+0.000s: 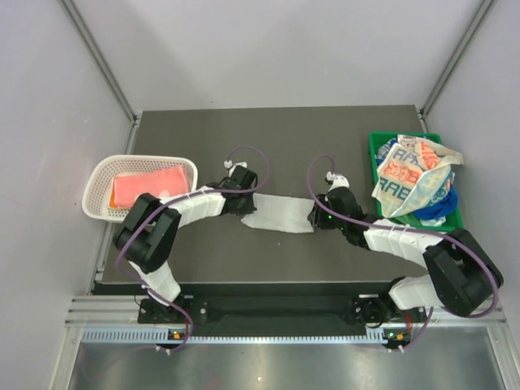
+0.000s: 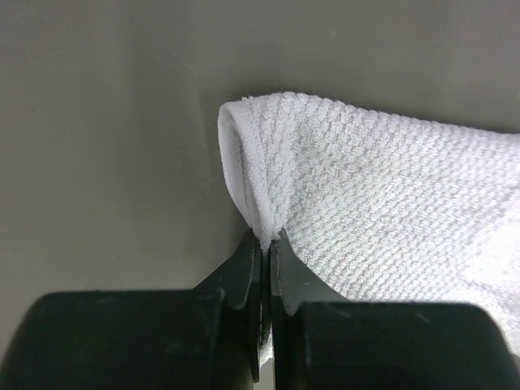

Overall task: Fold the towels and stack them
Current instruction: Neatly place the folded towel into the bin

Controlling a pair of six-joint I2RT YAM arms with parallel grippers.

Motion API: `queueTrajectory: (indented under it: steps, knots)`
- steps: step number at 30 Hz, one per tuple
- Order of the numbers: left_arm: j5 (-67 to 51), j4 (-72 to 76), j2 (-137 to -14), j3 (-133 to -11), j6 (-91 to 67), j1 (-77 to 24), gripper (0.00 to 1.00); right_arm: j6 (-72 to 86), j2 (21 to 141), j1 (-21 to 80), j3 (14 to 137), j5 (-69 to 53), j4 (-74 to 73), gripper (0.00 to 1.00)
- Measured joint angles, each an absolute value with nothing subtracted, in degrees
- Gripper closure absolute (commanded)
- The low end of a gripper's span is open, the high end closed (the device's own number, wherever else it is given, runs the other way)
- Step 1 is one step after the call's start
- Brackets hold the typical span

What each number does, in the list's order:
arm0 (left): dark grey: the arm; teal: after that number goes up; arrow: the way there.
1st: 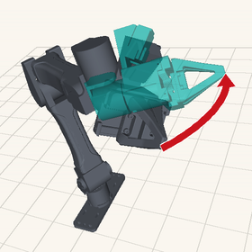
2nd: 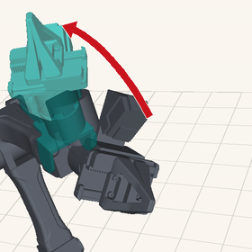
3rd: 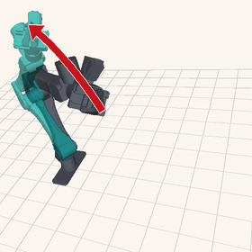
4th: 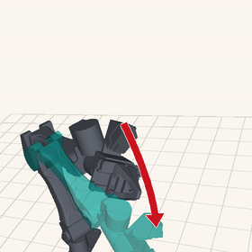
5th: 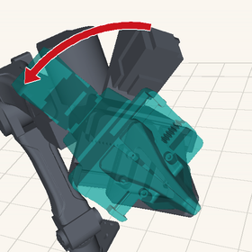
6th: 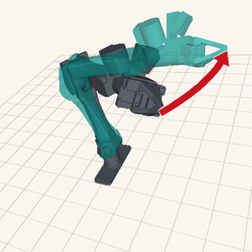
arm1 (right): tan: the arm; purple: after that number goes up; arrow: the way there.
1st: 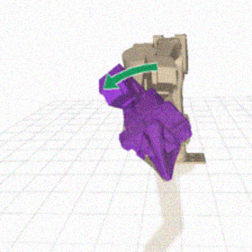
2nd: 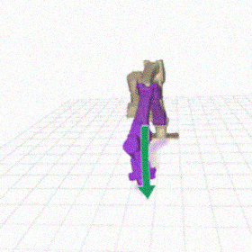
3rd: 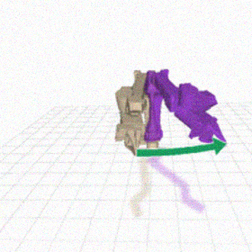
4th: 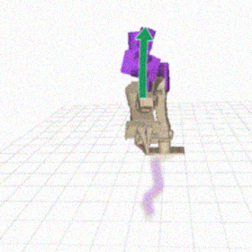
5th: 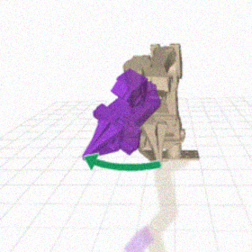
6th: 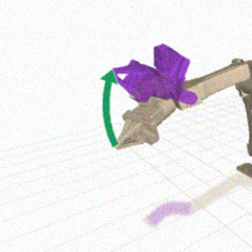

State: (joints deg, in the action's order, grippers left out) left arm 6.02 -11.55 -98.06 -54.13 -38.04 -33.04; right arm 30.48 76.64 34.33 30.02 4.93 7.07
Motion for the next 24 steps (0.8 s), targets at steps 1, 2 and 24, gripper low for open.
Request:
queueTrajectory:
  steps: [1,2,24]
  knots:
    - [7.84,-13.61,-98.56,-55.55,-37.80,-33.58,1.00,30.39,76.34,34.33,30.09,4.69,6.81,0.64]
    - [9.72,-15.57,-99.02,-56.97,-37.58,-34.24,1.00,30.20,75.99,34.33,30.13,4.51,6.52,0.65]
    - [47.79,-46.98,-89.73,-73.91,-26.92,-23.79,1.00,28.10,74.54,34.30,32.34,-0.62,4.60,0.66]
